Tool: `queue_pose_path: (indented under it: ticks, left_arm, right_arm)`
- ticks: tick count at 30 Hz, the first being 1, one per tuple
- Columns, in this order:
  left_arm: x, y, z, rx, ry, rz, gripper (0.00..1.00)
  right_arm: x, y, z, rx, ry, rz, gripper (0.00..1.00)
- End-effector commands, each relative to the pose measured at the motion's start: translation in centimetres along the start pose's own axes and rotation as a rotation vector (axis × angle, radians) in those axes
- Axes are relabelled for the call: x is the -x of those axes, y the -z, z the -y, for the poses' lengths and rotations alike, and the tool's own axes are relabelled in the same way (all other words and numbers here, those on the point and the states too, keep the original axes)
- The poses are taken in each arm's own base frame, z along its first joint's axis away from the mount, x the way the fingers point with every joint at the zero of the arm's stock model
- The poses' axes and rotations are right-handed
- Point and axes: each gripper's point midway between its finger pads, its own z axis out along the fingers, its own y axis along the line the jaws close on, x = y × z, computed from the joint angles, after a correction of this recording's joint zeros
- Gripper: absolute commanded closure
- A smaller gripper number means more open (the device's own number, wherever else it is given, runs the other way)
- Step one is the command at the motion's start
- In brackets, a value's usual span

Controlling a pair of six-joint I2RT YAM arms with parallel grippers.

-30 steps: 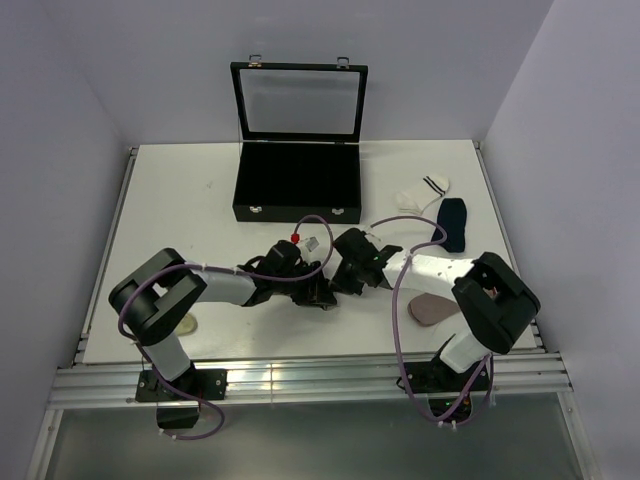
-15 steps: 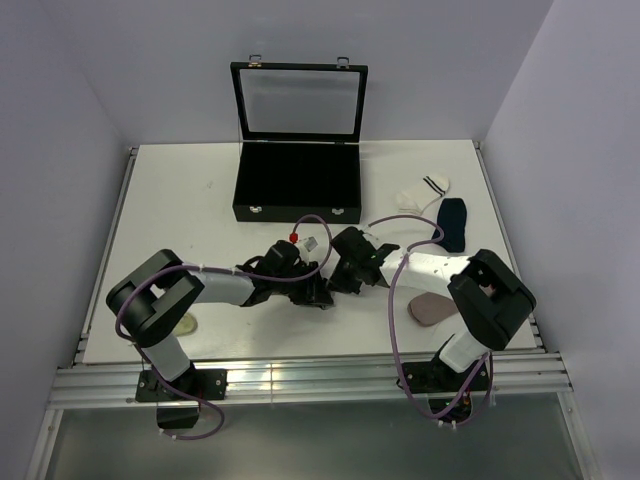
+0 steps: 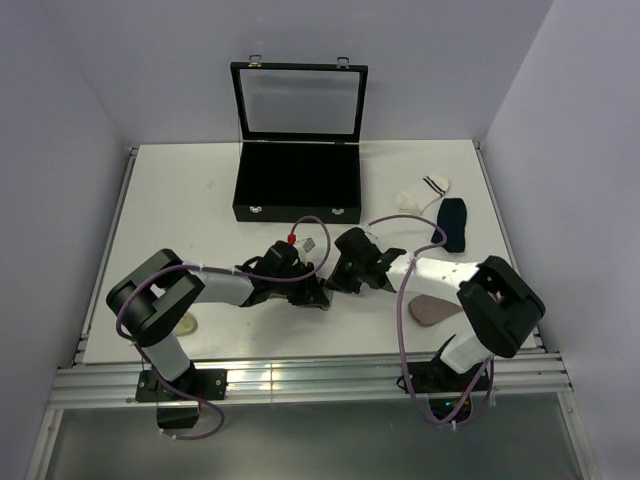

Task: Roll the socks
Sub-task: Roll the sock at the center of the board.

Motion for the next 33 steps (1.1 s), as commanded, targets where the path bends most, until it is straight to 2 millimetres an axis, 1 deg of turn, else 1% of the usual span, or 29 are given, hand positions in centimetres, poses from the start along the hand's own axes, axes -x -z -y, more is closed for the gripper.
queue_pose_path:
  ticks: [1, 2, 3, 4, 5, 8, 10, 11, 12, 14, 15, 17, 18, 21, 22, 23, 24, 33]
  left_arm:
    - [-2.1, 0.0, -2.1, 0.045, 0.054, -0.069, 0.88]
    - [-2.0, 0.1, -2.3, 0.045, 0.062, -0.070, 0.91]
    - [-1.9, 0.1, -2.2, 0.037, 0.068, -0.069, 0.97]
    - [-1.9, 0.1, -2.3, 0.035, 0.070, -0.066, 0.99]
    - [-1.8, 0.2, -2.2, 0.028, 0.075, -0.067, 0.99]
    - [-1.7, 0.4, -2.1, 0.017, 0.087, -0.064, 0.99]
    - [-1.6, 0.5, -2.0, 0.011, 0.092, -0.061, 0.99]
    - [-1.5, 0.6, -1.9, 0.005, 0.094, -0.056, 0.99]
    - [-1.6, 0.7, -1.9, -0.003, 0.100, -0.059, 0.99]
    - [-1.5, 0.8, -1.8, -0.013, 0.105, -0.051, 0.99]
    - [-1.5, 0.9, -1.9, -0.017, 0.112, -0.054, 1.00]
    - [-1.4, 1.0, -1.9, -0.026, 0.123, -0.051, 0.99]
    - [-1.4, 1.0, -1.8, -0.032, 0.124, -0.053, 0.99]
    - [-1.5, 1.0, -1.7, -0.053, 0.138, -0.067, 1.00]
    - [-1.5, 1.1, -1.6, -0.057, 0.139, -0.067, 0.99]
    - [-1.4, 1.1, -1.6, -0.059, 0.143, -0.066, 0.99]
    - [-1.4, 1.1, -1.5, -0.062, 0.146, -0.066, 0.99]
    - [-1.6, 1.3, -2.0, -0.061, 0.176, -0.071, 1.00]
  right_arm:
    - [0.8, 2.1, -3.1, 0.177, 0.023, 0.048, 0.77]
    - [1.3, 3.0, -4.0, 0.230, 0.023, 0.075, 0.75]
    - [1.1, 3.0, -3.3, 0.234, 0.026, 0.080, 0.74]
    - [1.3, 3.3, -3.2, 0.248, 0.036, 0.094, 0.73]
    - [1.6, 3.6, -3.4, 0.273, 0.041, 0.112, 0.73]
    - [1.6, 4.2, -2.1, 0.302, 0.053, 0.142, 0.72]
    - [1.5, 4.2, -1.7, 0.318, 0.061, 0.149, 0.71]
    - [1.7, 4.4, -1.8, 0.338, 0.058, 0.158, 0.70]
    - [1.4, 4.1, -0.9, 0.330, 0.056, 0.151, 0.70]
    - [1.4, 4.0, -0.7, 0.348, 0.062, 0.156, 0.68]
    - [1.0, 3.7, -0.2, 0.347, 0.066, 0.144, 0.67]
    - [0.9, 3.5, -0.2, 0.371, 0.074, 0.151, 0.63]
    - [0.6, 3.2, 0.3, 0.368, 0.074, 0.144, 0.62]
    - [0.1, 2.2, 0.9, 0.360, 0.075, 0.123, 0.62]
    - [-0.3, 2.0, 0.9, 0.368, 0.076, 0.105, 0.61]
    - [-0.2, 1.6, 0.8, 0.381, 0.071, 0.107, 0.61]
    - [-0.5, 1.3, 1.2, 0.380, 0.068, 0.098, 0.61]
    - [-1.6, -1.1, 2.4, 0.392, 0.036, 0.054, 0.61]
